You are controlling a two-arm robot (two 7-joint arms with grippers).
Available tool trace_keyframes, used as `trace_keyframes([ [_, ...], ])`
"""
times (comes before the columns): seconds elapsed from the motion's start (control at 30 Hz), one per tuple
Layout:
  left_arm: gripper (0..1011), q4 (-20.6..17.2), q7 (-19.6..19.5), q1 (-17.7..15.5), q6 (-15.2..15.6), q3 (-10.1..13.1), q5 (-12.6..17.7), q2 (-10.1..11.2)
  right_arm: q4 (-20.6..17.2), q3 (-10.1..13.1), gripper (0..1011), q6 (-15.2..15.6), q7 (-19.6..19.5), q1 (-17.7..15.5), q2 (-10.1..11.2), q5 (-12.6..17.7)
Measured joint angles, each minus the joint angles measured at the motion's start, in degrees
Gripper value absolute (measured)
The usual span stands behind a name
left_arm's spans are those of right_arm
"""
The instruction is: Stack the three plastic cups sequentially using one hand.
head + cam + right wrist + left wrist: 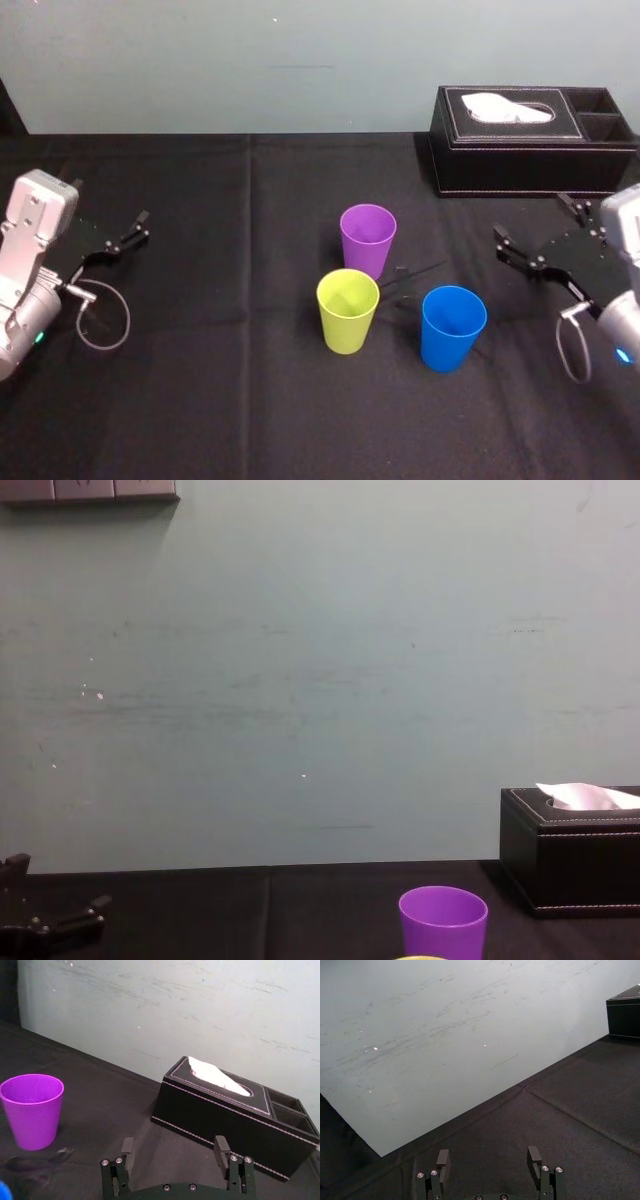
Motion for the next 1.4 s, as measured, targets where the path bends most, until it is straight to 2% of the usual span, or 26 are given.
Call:
trace_keyframes([
  [0.3, 1011, 0.0, 0.0, 0.0, 0.0, 0.0, 0.0, 0.0, -7.9, 5.5, 1003, 1.4, 4.8, -7.9, 5.0, 5.7],
  [0.43, 1011, 0.0, 0.0, 0.0, 0.0, 0.0, 0.0, 0.0, -10.6, 7.1, 1003, 1.9, 7.2, -10.6, 7.1, 7.2],
  [0.5, 1011, 0.0, 0.0, 0.0, 0.0, 0.0, 0.0, 0.0, -11.0, 7.4, 1003, 2.0, 7.7, -11.1, 7.5, 7.5],
  [0.67, 1011, 0.0, 0.0, 0.0, 0.0, 0.0, 0.0, 0.0, -14.1, 10.0, 1002, 3.4, 13.0, -14.7, 10.9, 10.9],
  [0.9, 1011, 0.0, 0.0, 0.0, 0.0, 0.0, 0.0, 0.0, -16.0, 12.8, 1003, 5.3, 17.6, -17.7, 13.5, 14.6],
  [1.07, 1011, 0.0, 0.0, 0.0, 0.0, 0.0, 0.0, 0.0, -17.5, 15.8, 1003, 6.6, 22.0, -20.7, 15.8, 18.0],
  [1.23, 1011, 0.0, 0.0, 0.0, 0.0, 0.0, 0.0, 0.0, -17.9, 16.9, 1003, 7.3, 24.7, -22.3, 17.1, 18.9],
  [1.4, 1011, 0.0, 0.0, 0.0, 0.0, 0.0, 0.0, 0.0, -17.4, 16.4, 1003, 8.0, 26.2, -22.5, 17.1, 18.5],
])
